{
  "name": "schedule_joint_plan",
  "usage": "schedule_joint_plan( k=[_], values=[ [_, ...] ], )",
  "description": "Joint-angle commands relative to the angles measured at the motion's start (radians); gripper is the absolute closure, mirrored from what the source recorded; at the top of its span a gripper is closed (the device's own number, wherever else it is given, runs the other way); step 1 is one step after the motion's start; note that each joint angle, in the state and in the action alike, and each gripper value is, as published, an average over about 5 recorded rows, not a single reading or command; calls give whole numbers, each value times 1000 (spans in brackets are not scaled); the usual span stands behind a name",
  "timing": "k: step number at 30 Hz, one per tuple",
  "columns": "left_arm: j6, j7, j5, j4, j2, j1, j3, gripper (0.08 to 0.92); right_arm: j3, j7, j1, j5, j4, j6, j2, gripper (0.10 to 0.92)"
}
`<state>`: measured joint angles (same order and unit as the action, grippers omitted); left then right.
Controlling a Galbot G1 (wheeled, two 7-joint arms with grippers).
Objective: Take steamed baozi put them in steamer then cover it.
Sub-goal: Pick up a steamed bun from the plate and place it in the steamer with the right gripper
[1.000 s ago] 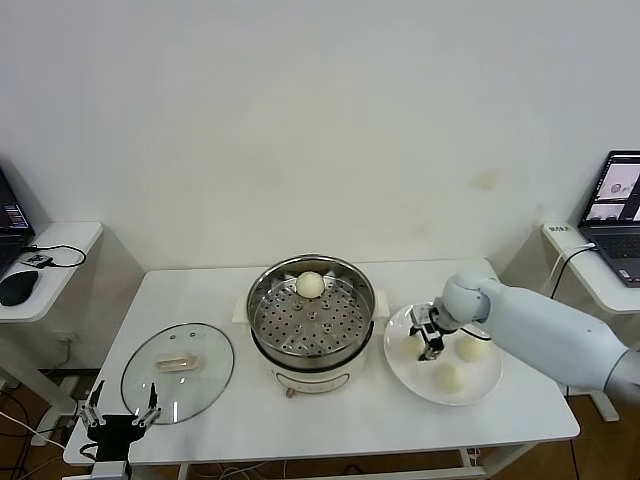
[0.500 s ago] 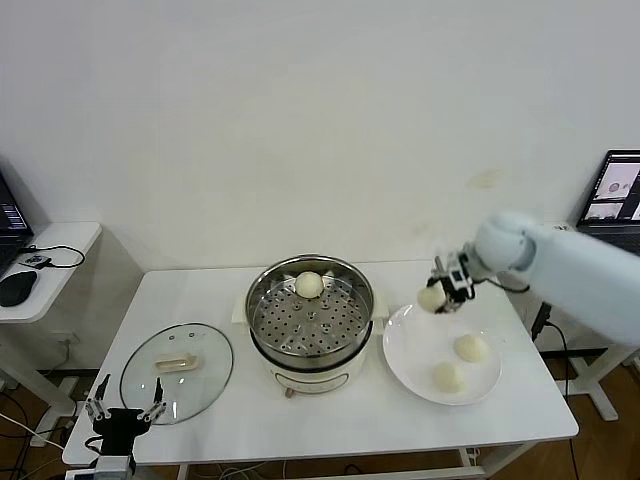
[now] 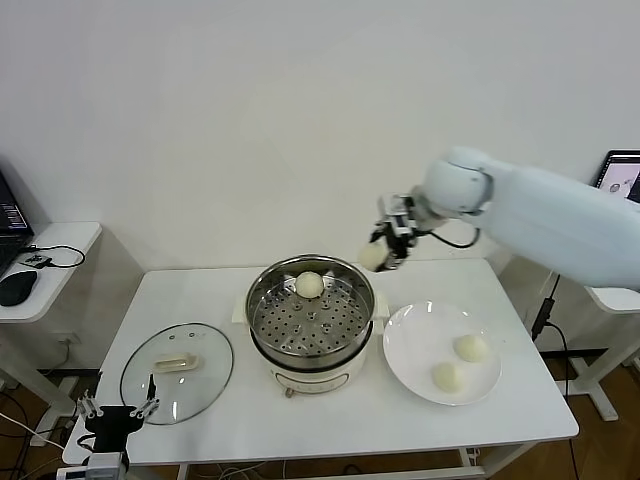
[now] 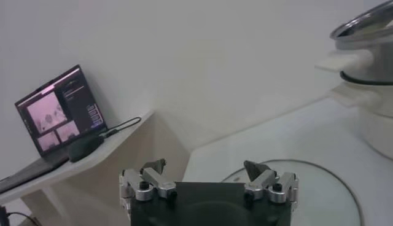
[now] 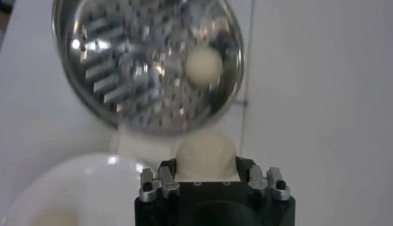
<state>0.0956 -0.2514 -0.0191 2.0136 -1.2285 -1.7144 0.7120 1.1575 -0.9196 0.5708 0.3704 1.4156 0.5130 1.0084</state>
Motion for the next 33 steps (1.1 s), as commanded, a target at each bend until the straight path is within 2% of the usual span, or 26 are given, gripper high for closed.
schedule_joint_plan(
  k=[1, 13, 28, 30, 33],
  values=[
    [0, -1, 2, -1, -2, 1, 10, 177, 31, 63, -59, 114, -114, 122, 298, 406],
    [-1, -1, -2, 9, -15, 4, 8, 177, 35, 97, -167, 94, -237, 138, 414, 406],
    [-2, 0, -3, -1, -11, 15, 2, 177, 38, 100, -199, 44, -312, 129, 446, 405],
    [-2, 0, -3, -2, -11, 16, 0, 177, 36, 99, -197, 39, -314, 127, 441, 389],
    [-2, 0, -3, -4, -11, 17, -1, 177, 27, 91, -185, 30, -303, 126, 424, 322]
  ],
)
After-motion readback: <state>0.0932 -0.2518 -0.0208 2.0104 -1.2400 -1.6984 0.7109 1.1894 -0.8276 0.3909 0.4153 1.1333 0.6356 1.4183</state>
